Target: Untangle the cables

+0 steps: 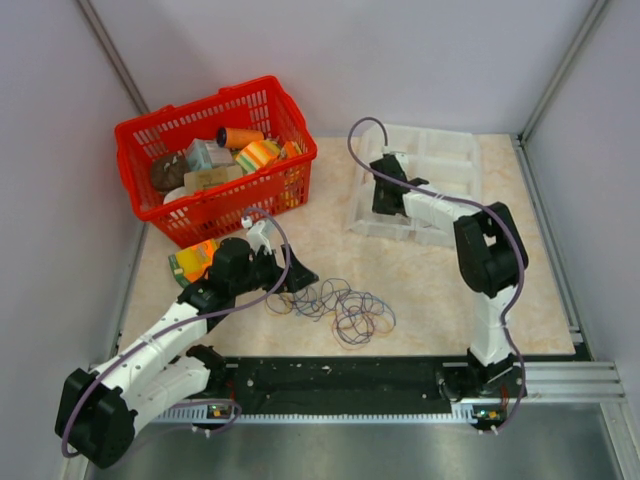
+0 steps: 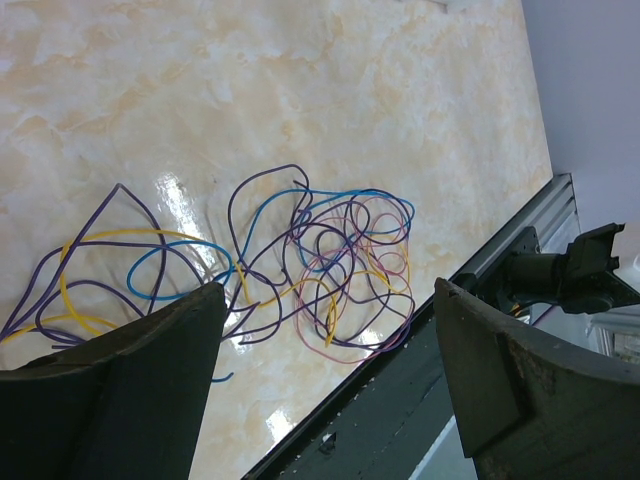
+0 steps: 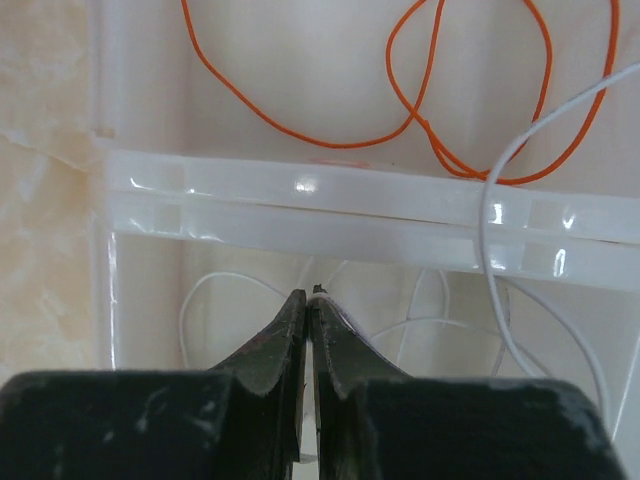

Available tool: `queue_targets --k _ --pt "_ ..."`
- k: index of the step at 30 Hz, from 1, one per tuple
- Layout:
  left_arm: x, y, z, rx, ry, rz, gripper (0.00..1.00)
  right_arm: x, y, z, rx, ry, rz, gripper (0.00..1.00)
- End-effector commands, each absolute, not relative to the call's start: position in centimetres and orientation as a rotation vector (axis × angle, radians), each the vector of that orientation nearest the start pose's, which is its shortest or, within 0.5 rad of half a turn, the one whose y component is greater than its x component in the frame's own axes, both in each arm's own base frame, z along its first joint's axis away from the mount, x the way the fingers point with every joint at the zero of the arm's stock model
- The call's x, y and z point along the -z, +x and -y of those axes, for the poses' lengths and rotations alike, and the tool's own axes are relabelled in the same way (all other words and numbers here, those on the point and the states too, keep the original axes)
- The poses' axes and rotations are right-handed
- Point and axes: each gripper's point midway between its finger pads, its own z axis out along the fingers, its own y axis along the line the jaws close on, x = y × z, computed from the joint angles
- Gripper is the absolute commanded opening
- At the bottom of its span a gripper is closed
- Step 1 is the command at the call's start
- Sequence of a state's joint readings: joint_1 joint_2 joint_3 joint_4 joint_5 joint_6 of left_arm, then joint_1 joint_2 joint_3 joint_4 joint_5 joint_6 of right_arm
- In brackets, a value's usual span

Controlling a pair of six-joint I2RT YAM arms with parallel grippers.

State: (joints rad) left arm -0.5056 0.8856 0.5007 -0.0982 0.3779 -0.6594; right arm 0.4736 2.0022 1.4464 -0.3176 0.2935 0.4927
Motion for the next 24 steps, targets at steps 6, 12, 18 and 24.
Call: queue_targets --k 6,12,18,24 --pt "-15.7 21.2 22.1 1.102 0.118 -2.16 0.88 -11.1 45.0 -21.5 -0.17 -0.117 -2.454 0.55" --pt "-15.7 21.3 22.1 1.095 0.129 -2.159 0.88 -17.0 41.2 -19.0 -0.298 -0.101 -2.389 0.74" --pt "-15.6 21.5 22.8 1.129 0.145 -2.167 0.88 -18.5 42.6 -12.8 -0.245 0.075 -2.316 0.75" --pt "-16.3 21.3 22.9 1.15 0.159 -2.15 0.9 -16.6 49.2 -8.3 -0.24 0.016 -2.306 0.65"
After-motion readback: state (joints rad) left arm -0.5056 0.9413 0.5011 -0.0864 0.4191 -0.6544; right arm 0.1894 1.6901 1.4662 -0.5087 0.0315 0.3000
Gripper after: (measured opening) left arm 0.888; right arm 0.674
